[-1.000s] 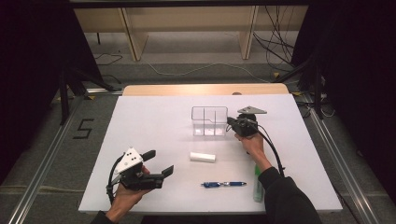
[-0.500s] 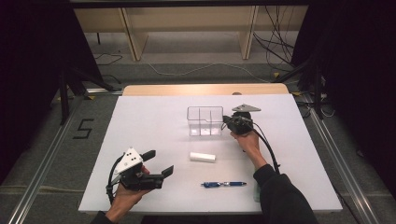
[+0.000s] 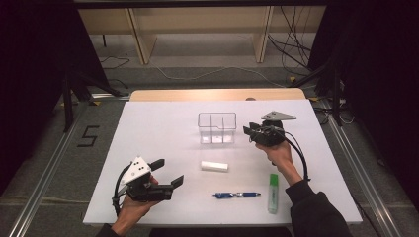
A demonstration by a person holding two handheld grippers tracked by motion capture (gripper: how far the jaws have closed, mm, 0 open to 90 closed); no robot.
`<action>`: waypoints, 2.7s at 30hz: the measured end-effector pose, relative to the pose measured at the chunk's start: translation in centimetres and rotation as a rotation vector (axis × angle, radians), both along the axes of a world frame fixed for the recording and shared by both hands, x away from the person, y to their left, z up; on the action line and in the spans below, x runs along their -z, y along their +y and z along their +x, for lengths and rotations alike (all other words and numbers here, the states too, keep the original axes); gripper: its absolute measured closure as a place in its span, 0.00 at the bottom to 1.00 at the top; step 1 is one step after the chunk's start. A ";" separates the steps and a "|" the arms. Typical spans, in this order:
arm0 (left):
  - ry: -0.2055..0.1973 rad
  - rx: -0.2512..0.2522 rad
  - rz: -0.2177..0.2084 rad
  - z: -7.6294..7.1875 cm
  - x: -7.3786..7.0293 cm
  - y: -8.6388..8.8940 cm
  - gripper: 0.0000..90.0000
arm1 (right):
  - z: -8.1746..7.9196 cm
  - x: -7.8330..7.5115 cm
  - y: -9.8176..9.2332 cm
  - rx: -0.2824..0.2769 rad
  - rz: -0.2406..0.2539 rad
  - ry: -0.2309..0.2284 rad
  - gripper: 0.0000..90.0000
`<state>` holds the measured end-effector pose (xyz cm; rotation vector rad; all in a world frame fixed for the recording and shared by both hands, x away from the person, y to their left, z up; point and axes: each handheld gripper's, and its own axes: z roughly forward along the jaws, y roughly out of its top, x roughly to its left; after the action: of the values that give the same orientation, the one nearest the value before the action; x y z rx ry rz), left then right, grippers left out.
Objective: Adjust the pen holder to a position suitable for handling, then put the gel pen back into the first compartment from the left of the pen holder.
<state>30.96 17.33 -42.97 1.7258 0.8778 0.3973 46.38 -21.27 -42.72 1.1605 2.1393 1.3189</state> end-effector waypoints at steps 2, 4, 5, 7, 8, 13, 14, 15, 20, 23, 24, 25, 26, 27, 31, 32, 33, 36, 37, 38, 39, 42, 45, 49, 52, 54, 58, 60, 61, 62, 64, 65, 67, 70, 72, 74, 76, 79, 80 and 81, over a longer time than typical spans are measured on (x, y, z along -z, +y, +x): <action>0.000 -0.003 0.001 0.0 0.1 0.0 0.11 | -0.8 -0.7 0.0 -0.024 0.000 0.007 0.58; 0.000 -0.003 0.004 0.0 0.1 0.0 0.11 | -1.6 -1.2 0.2 -0.055 -0.002 0.020 0.53; -0.002 -0.002 0.004 0.0 0.0 0.0 0.11 | -2.4 -1.6 0.5 -0.089 -0.014 0.029 0.49; -0.004 -0.002 0.004 0.0 0.0 0.0 0.11 | -2.9 -1.8 0.7 -0.104 -0.017 0.035 0.47; -0.004 -0.002 0.007 0.0 0.0 0.0 0.11 | -3.5 -2.1 1.0 -0.138 -0.018 0.040 0.45; -0.008 -0.002 0.004 -0.1 0.0 0.0 0.11 | -4.7 -2.3 1.7 -0.198 -0.034 0.055 0.41; -0.008 -0.002 0.005 -0.1 0.0 0.0 0.11 | -5.0 -2.3 1.8 -0.209 -0.042 0.054 0.41; -0.008 -0.002 0.005 -0.1 0.0 0.0 0.11 | -5.2 -2.2 2.0 -0.219 -0.052 0.055 0.40; -0.007 -0.001 0.008 0.0 0.0 0.0 0.11 | -6.1 -2.0 2.4 -0.255 -0.106 0.054 0.37; -0.004 0.000 0.008 0.0 0.0 -0.1 0.11 | -6.6 -2.0 2.5 -0.276 -0.121 0.057 0.36; -0.003 0.000 0.009 0.0 0.0 -0.1 0.11 | -6.8 -2.0 2.6 -0.280 -0.126 0.061 0.35; -0.003 -0.001 0.009 0.1 0.0 -0.1 0.11 | -6.9 -2.0 2.6 -0.290 -0.130 0.064 0.35; -0.002 -0.002 0.008 0.1 0.1 0.0 0.11 | -7.0 -2.0 2.7 -0.298 -0.134 0.071 0.35; 0.001 -0.002 0.007 0.1 0.1 0.0 0.11 | -7.2 -1.9 2.8 -0.307 -0.138 0.072 0.34; -0.001 -0.001 0.007 0.2 0.1 0.0 0.11 | -7.8 -1.6 3.1 -0.337 -0.170 0.090 0.34; -0.001 0.000 0.007 0.2 0.1 0.0 0.11 | -7.9 -1.4 3.2 -0.341 -0.185 0.092 0.34; 0.000 0.000 0.007 0.1 0.1 -0.1 0.11 | -8.0 -1.3 3.3 -0.349 -0.198 0.094 0.34; -0.002 0.004 0.015 0.1 0.0 -0.1 0.11 | -8.3 -0.9 3.4 -0.373 -0.210 0.110 0.34; -0.001 0.003 0.011 0.1 0.1 -0.2 0.11 | -8.4 -0.8 3.5 -0.384 -0.213 0.114 0.33; 0.001 0.003 0.009 0.1 0.1 -0.2 0.11 | -8.5 -0.8 3.5 -0.398 -0.217 0.116 0.32; 0.003 0.004 0.008 0.1 0.1 -0.2 0.11 | -8.7 -0.7 3.6 -0.409 -0.224 0.122 0.31; 0.003 0.005 0.009 0.1 0.1 -0.2 0.11 | -8.9 -0.3 3.9 -0.428 -0.235 0.138 0.30; 0.001 0.007 0.009 0.2 0.0 -0.2 0.11 | -9.2 0.1 4.1 -0.445 -0.251 0.151 0.29; 0.002 0.007 0.010 0.1 0.0 -0.2 0.11 | -9.5 0.3 4.4 -0.450 -0.270 0.169 0.23; 0.002 0.006 0.009 0.1 0.0 -0.2 0.11 | -9.7 0.4 4.5 -0.458 -0.279 0.178 0.22; 0.004 0.006 0.010 0.1 0.1 -0.2 0.11 | -9.8 0.5 4.5 -0.465 -0.287 0.185 0.21; 0.002 0.005 0.007 0.1 0.0 -0.1 0.11 | -10.1 0.8 4.6 -0.477 -0.304 0.200 0.21; 0.002 0.007 0.010 0.1 0.0 -0.2 0.11 | -10.3 0.9 4.6 -0.484 -0.315 0.208 0.21; 0.002 0.009 0.013 0.1 0.0 -0.2 0.11 | -10.4 1.0 4.6 -0.494 -0.322 0.211 0.20; 0.002 0.008 0.013 0.1 0.0 -0.2 0.11 | -10.5 1.1 4.7 -0.494 -0.330 0.214 0.20; 0.004 0.007 0.014 0.1 0.0 -0.2 0.11 | -10.7 1.2 4.7 -0.499 -0.341 0.225 0.20; 0.004 0.007 0.010 0.1 0.0 -0.2 0.11 | -10.8 1.2 4.7 -0.500 -0.346 0.233 0.20; 0.005 0.005 0.008 0.2 0.0 -0.1 0.11 | -10.8 1.3 4.7 -0.505 -0.354 0.241 0.20; 0.005 0.008 0.014 0.2 0.1 -0.2 0.11 | -10.8 1.5 4.5 -0.509 -0.368 0.257 0.20; 0.005 0.011 0.018 0.2 0.1 -0.3 0.11 | -10.8 1.6 4.4 -0.506 -0.378 0.266 0.20; 0.007 0.012 0.018 0.2 0.1 -0.3 0.11 | -10.8 1.6 4.3 -0.507 -0.384 0.268 0.20; 0.007 0.014 0.023 0.2 0.1 -0.3 0.11 | -10.9 1.6 4.3 -0.505 -0.390 0.272 0.21; 0.008 0.012 0.024 0.1 0.1 -0.2 0.11 | -10.9 1.8 4.3 -0.509 -0.410 0.281 0.22; 0.006 0.011 0.026 0.1 0.1 -0.1 0.11 | -11.0 2.0 4.3 -0.511 -0.417 0.288 0.22; 0.002 0.010 0.024 0.1 0.0 -0.1 0.11 | -11.0 2.1 4.4 -0.516 -0.425 0.290 0.23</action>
<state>31.03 17.24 -43.00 1.7524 0.8693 0.4010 35.37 -16.90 -44.83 0.6797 2.8831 0.8255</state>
